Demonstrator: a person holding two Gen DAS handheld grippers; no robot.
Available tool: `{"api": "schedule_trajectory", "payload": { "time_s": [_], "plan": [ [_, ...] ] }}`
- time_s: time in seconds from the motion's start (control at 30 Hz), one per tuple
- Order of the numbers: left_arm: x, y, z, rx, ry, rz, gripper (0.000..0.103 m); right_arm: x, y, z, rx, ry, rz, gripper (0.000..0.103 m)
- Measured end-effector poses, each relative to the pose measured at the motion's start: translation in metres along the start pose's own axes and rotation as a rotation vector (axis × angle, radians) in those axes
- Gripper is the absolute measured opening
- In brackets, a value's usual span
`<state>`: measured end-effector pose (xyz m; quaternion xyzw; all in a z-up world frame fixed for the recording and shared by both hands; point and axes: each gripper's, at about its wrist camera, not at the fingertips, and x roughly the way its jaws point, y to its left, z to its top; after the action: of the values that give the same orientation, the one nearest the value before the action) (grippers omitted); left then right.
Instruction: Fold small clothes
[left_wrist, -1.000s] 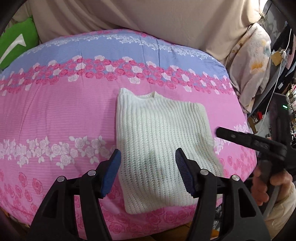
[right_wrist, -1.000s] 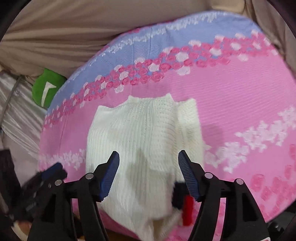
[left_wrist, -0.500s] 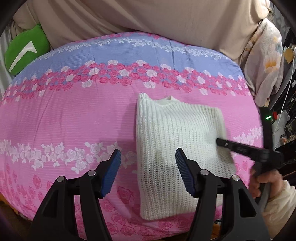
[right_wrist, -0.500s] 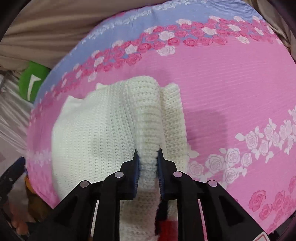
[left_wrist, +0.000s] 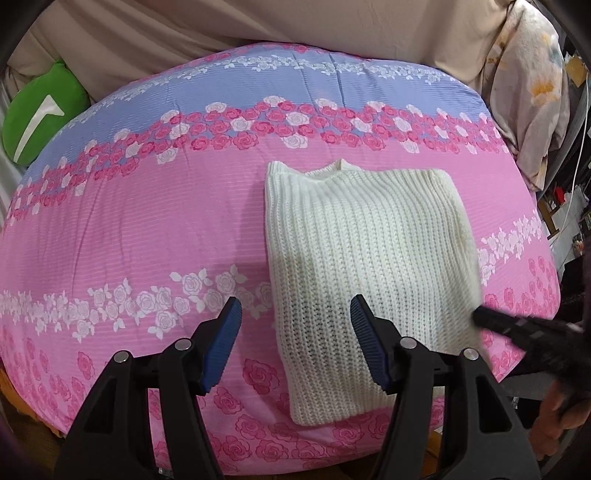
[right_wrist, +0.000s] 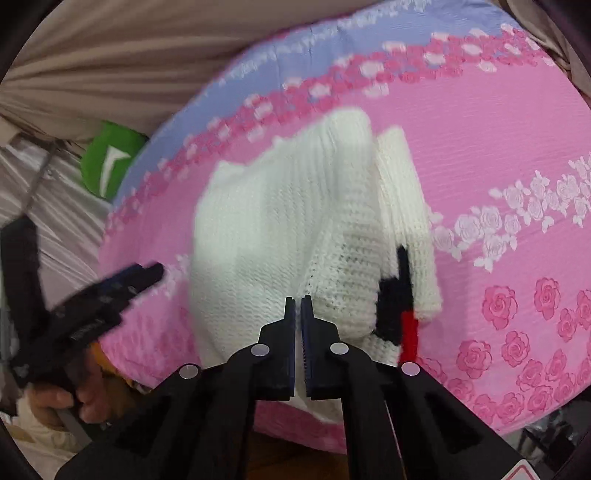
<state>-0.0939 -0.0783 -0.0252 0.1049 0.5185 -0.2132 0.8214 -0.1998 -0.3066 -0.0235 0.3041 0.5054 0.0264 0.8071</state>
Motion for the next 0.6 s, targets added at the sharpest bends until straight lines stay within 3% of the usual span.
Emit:
{"api": "schedule_trajectory", "payload": {
  "time_s": [0.1,0.2,0.23,0.3,0.33,0.4,0.47,0.5,0.53,0.6],
  "plan": [
    [-0.001,-0.006,-0.002,0.020,-0.005,-0.004,0.060,-0.033,0.004,0.002,-0.058,-0.105,-0.014,0.004],
    [0.002,-0.010,-0.004,0.029,0.008,-0.012,0.060,-0.014,-0.018,-0.003,-0.031,-0.015,-0.086,0.005],
    [0.002,-0.011,-0.005,0.032,0.011,-0.011,0.060,-0.012,-0.023,-0.006,-0.011,0.000,-0.094,0.011],
    [0.002,-0.013,-0.006,0.036,0.010,-0.009,0.060,-0.020,-0.020,-0.010,0.000,-0.039,-0.076,0.017],
    [0.002,-0.014,-0.006,0.038,0.009,-0.009,0.060,-0.021,-0.017,-0.010,-0.003,-0.049,-0.068,0.038],
    [0.003,-0.016,-0.007,0.041,0.014,-0.013,0.060,-0.018,-0.011,-0.009,-0.015,-0.062,-0.082,0.066],
    [0.005,-0.019,-0.007,0.043,0.022,-0.013,0.060,0.001,-0.010,-0.008,-0.039,-0.018,-0.097,0.066],
    [0.006,-0.020,-0.008,0.041,0.024,-0.011,0.061,0.014,-0.011,-0.008,-0.046,0.016,-0.120,0.057],
    [0.006,-0.021,-0.007,0.039,0.024,-0.011,0.061,0.024,-0.013,-0.008,-0.045,0.047,-0.143,0.025],
    [0.004,-0.023,-0.006,0.043,0.018,-0.009,0.061,0.017,-0.010,-0.004,-0.038,0.028,-0.098,0.012]
  ]
}}
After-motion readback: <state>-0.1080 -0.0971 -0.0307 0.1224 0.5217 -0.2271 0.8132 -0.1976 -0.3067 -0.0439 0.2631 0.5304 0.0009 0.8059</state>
